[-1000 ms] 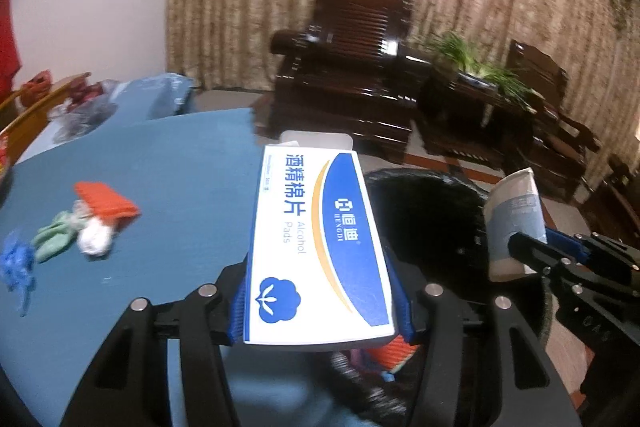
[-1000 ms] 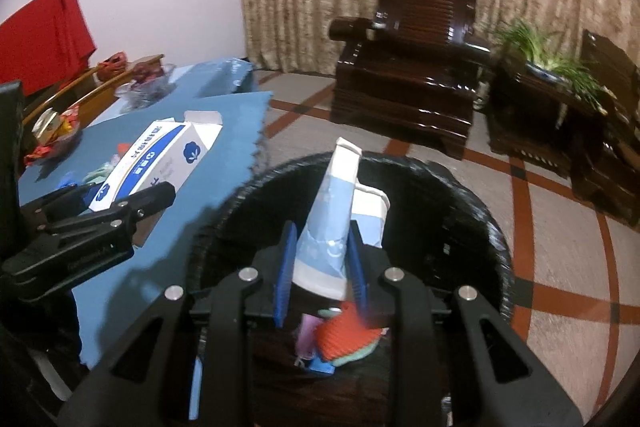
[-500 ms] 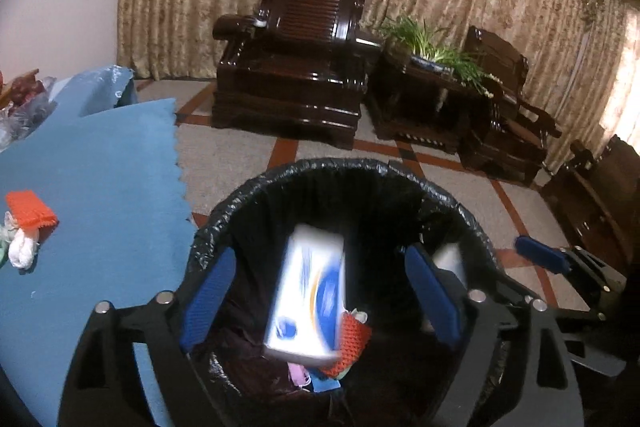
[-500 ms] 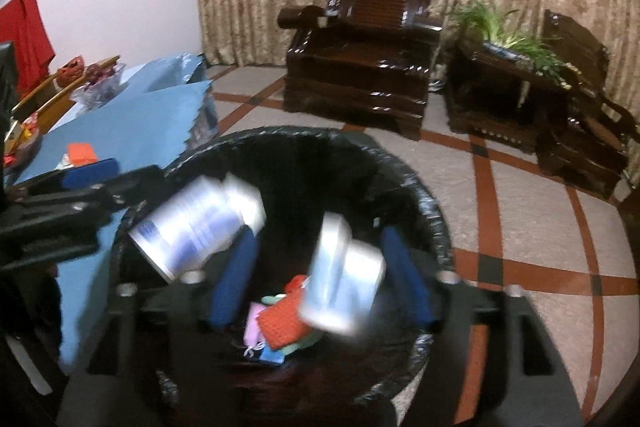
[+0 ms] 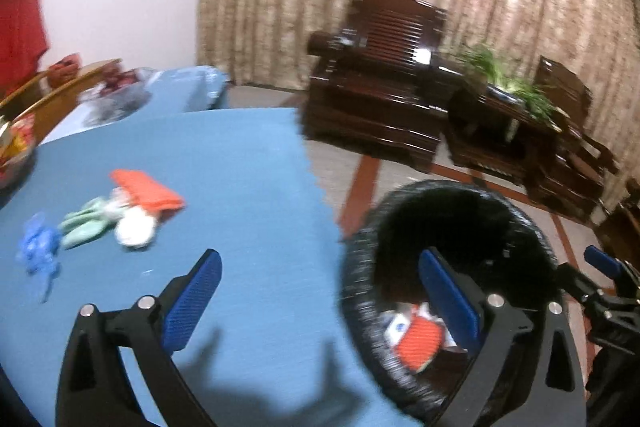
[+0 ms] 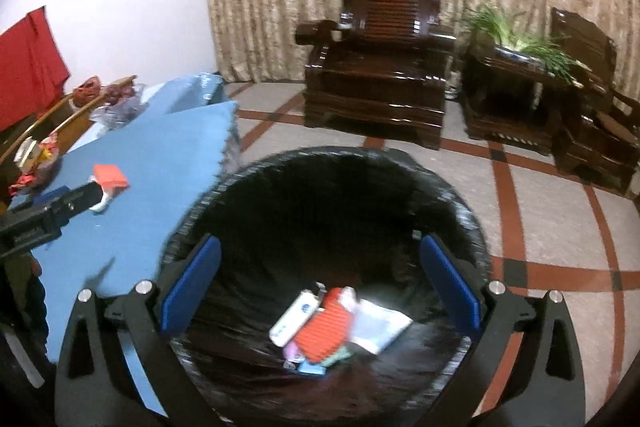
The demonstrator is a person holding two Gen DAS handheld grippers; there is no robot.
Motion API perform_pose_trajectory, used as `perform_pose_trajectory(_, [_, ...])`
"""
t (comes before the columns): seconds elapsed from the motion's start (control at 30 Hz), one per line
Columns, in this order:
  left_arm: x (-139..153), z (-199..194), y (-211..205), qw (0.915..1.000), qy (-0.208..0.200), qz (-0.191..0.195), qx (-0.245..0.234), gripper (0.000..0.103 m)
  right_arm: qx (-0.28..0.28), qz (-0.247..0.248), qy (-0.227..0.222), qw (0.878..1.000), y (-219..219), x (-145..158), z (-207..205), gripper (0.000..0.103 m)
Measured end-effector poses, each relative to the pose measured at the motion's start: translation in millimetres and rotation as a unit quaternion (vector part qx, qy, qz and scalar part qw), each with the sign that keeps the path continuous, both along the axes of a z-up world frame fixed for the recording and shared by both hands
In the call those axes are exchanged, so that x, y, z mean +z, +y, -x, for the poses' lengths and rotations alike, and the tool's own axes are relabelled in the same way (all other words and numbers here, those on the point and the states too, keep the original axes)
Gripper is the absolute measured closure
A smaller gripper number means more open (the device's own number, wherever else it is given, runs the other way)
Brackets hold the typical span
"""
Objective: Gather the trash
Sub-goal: 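Move both tools back over the remaining trash on the table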
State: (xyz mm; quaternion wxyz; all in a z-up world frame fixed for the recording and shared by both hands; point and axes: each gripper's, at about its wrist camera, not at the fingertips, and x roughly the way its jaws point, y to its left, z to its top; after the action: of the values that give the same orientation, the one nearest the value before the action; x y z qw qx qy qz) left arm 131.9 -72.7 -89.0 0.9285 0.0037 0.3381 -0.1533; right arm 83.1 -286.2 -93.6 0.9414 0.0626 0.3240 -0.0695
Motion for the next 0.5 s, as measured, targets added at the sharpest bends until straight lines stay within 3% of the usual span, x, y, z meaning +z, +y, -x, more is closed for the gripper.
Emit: perform_pose_trajectory(0.5, [2.6,1.4,134.4,0.9910,-0.022,-0.025,0.129,0.006,0.127,0.008,-0.009,0.992,126.2,12.0,-67.5,0.006])
